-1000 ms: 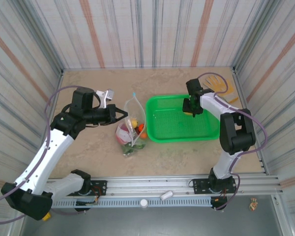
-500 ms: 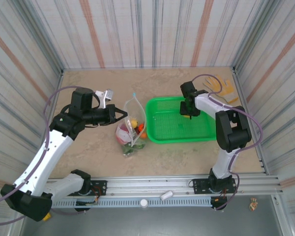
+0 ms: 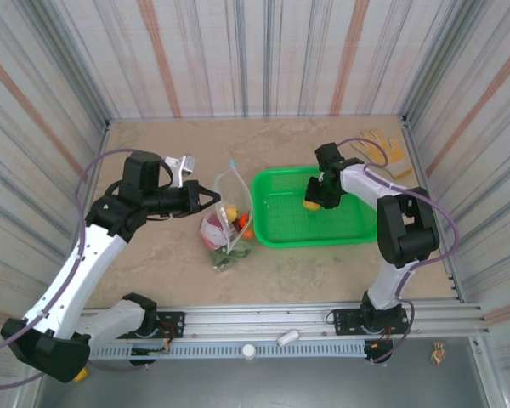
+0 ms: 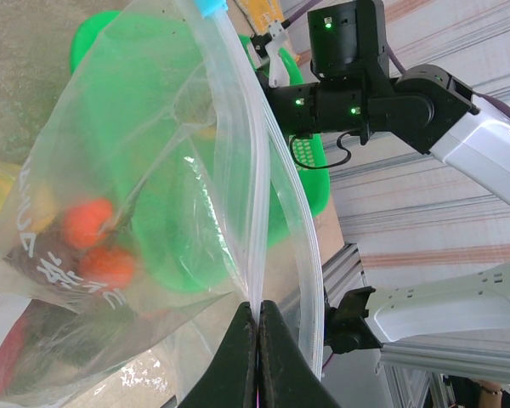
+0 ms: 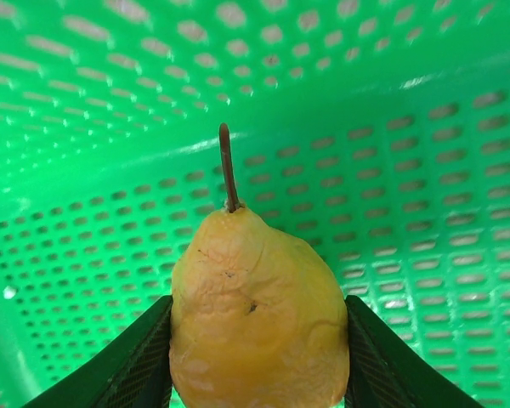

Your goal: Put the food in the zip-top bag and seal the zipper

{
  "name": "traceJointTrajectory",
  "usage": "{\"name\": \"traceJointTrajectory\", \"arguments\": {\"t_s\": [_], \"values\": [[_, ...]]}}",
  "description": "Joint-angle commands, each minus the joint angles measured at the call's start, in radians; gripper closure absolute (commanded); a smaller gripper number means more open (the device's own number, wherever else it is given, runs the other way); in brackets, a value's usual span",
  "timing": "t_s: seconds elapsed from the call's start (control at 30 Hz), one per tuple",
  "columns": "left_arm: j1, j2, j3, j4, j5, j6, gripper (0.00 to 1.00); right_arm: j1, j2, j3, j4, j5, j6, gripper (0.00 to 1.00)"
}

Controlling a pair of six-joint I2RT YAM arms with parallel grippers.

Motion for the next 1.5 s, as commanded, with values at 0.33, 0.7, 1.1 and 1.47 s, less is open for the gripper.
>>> {"name": "traceJointTrajectory", "arguments": {"t_s": [0.33, 0.7, 1.1, 1.47], "values": [[0.006, -0.034, 0.041, -0.037, -0.007, 0.024, 1.0, 0.104, -0.278, -0.001, -0.122, 0.075, 0.007, 0.65], [0.009, -0.01, 0.064, -0.022, -0.008, 0.01, 1.0, 0.291, -0.593, 0.064, 0.109, 0.043, -0.132, 0.66], [0.009, -0.008, 0.081, -0.032, -0.011, 0.005, 1.0, 0.579, -0.522, 0.204, 0.178, 0.01, -0.289, 0.65], [0.009, -0.027, 0.082, -0.035, -0.019, 0.002, 1.0, 0.695, -0.411, 0.199, 0.127, 0.127, -0.332, 0.65]]}}
